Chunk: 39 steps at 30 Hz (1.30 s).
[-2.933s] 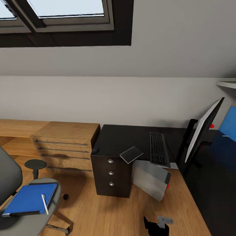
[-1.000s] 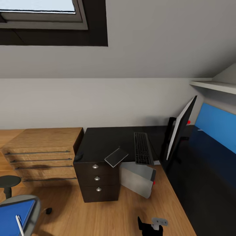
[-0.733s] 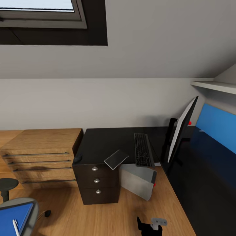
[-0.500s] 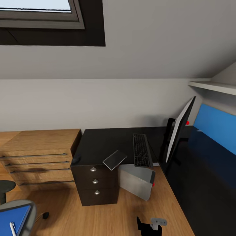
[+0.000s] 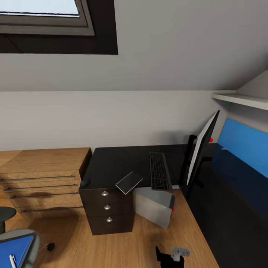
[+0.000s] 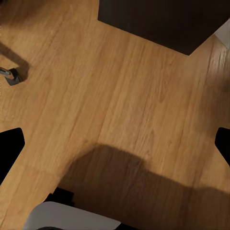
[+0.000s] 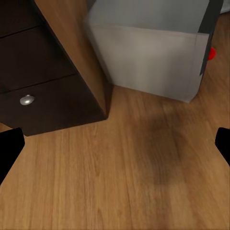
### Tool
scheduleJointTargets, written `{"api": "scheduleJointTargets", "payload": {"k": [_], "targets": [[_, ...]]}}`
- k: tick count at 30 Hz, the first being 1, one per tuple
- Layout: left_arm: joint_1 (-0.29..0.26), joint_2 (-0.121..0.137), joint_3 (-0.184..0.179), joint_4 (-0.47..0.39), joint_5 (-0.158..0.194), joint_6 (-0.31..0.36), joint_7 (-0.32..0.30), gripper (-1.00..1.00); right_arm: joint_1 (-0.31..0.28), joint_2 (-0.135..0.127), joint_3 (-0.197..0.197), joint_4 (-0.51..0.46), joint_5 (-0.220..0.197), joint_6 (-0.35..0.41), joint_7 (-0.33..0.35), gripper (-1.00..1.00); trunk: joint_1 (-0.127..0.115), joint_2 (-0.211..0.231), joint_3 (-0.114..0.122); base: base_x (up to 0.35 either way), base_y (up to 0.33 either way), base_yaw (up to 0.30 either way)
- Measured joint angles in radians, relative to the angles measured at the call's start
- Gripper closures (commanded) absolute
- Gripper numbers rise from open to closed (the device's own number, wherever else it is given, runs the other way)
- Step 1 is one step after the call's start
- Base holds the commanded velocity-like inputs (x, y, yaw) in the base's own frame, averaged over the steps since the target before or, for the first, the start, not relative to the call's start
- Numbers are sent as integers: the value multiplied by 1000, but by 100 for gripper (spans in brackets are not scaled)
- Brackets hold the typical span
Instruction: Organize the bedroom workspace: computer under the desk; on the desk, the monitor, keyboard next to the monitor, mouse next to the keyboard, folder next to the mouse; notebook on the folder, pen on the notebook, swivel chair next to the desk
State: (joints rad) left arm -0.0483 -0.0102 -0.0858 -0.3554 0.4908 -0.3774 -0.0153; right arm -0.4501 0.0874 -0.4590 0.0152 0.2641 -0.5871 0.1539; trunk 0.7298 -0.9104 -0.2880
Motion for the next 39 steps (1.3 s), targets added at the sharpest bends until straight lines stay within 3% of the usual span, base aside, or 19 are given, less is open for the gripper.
{"api": "scheduleJointTargets", "payload": {"k": [14,39], "targets": [[0,0,0,1,2,-1,0,-100,0,-1,0,-1,0,-7,-1,-100,-54,98,47,0,0,-79],[0,9,5,2,5,-7,0,-100,-1,3,3,-29,3,-3,-15,-100,-54,98,50,0,0,-24]]}}
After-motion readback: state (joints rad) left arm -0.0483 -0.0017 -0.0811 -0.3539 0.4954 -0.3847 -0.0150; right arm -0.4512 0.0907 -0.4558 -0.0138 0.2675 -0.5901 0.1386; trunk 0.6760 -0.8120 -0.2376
